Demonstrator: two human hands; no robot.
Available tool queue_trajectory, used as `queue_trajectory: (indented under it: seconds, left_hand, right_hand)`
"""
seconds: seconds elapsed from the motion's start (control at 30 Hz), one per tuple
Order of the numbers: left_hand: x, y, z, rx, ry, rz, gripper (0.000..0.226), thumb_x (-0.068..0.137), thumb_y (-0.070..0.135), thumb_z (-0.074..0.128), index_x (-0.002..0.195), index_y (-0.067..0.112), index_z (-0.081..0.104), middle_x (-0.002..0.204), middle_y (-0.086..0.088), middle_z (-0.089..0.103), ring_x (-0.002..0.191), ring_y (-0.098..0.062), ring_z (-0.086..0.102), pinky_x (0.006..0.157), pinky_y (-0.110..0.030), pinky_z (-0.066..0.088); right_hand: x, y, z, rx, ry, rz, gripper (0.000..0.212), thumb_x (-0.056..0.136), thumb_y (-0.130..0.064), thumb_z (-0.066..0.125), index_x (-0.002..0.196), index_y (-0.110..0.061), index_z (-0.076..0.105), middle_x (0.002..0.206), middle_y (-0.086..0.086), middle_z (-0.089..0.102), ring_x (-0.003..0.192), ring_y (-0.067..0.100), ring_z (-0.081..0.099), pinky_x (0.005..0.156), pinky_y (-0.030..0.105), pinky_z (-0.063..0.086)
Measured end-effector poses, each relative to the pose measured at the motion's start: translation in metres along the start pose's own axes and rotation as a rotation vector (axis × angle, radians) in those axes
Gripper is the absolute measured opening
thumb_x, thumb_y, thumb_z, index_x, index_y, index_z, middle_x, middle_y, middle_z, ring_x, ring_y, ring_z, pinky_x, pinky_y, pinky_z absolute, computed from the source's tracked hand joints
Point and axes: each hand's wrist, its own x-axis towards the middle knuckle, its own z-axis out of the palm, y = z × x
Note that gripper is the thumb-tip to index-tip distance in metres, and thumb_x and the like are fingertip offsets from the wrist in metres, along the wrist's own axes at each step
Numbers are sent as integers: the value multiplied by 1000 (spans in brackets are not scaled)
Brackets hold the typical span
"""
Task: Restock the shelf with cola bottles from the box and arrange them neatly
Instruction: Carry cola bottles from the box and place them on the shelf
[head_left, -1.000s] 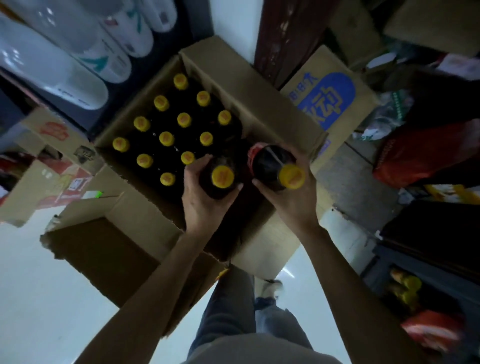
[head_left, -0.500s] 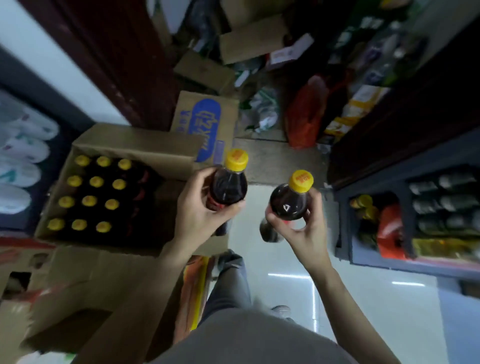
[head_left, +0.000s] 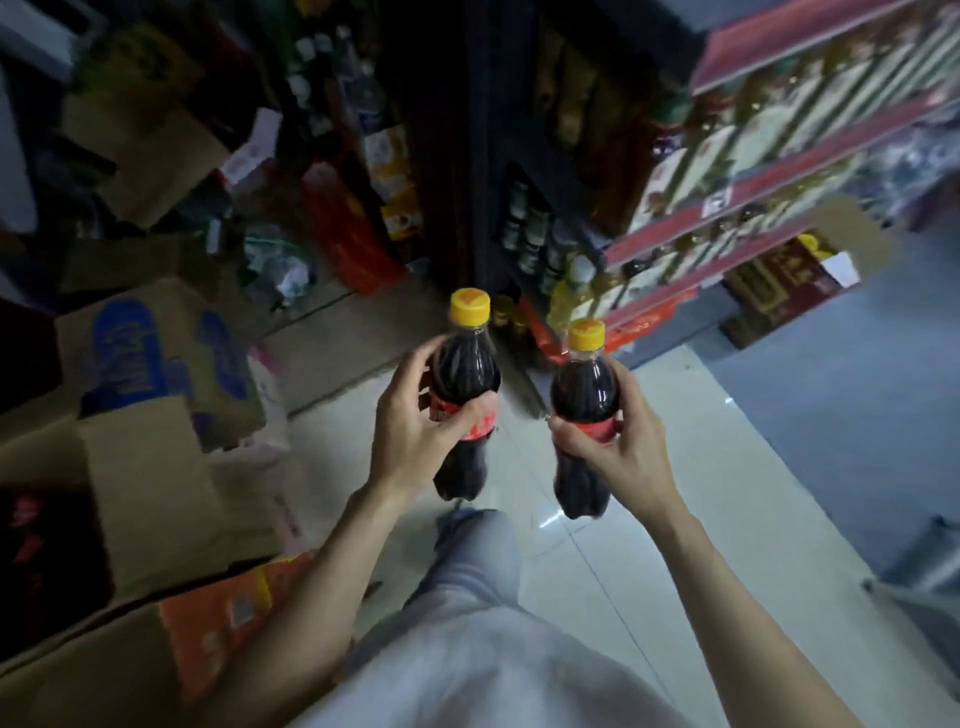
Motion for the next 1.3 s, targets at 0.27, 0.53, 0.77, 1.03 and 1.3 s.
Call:
queue_trajectory:
  seconds: [0.27, 0.53, 0.77, 1.03, 1.3]
  left_hand:
    - [57, 76, 131, -23, -33, 212, 52, 63, 48, 80, 105, 41, 51, 107, -1, 66, 101, -20, 65, 85, -47, 54]
    - [124, 203, 238, -87, 48, 493, 41, 67, 43, 71, 101, 35, 50, 95, 23, 63, 90, 4, 60, 76, -9, 44]
    - [184, 312, 290, -82, 197, 683, 41, 75, 44, 69, 110, 30, 52, 100, 19, 62, 100, -4, 61, 86, -20, 45]
    - [259, 368, 311, 120, 571, 746, 59, 77, 47, 72, 123, 17, 53, 118, 12, 58, 113, -3, 56, 99, -27, 45]
    - [324, 355, 287, 257, 773, 508, 64, 71, 56, 73, 123, 24, 56, 115, 9, 66, 108, -10, 61, 94, -30, 48]
  right_hand:
    - [52, 21, -147, 28, 175, -14, 71, 69, -40, 82, 117, -35, 30, 107, -20, 58, 94, -9, 60, 81, 13, 47]
    - [148, -26, -302, 79, 158, -254, 62, 71, -35, 80, 120, -37, 43, 106, -18, 65, 92, 4, 68, 75, 17, 53]
    - [228, -83, -404, 233, 193, -453, 59, 76, -40, 72, 123, -23, 42, 110, -7, 61, 98, 3, 63, 83, 17, 48]
    - [316, -138, -438, 289, 177, -662, 57, 86, -25, 71, 129, -6, 39, 110, -13, 58, 99, -8, 58, 90, 15, 44]
    - [400, -164, -363, 73, 249, -757, 70, 83, -37, 72, 135, -2, 41, 128, 12, 52, 120, 23, 50, 101, 31, 40]
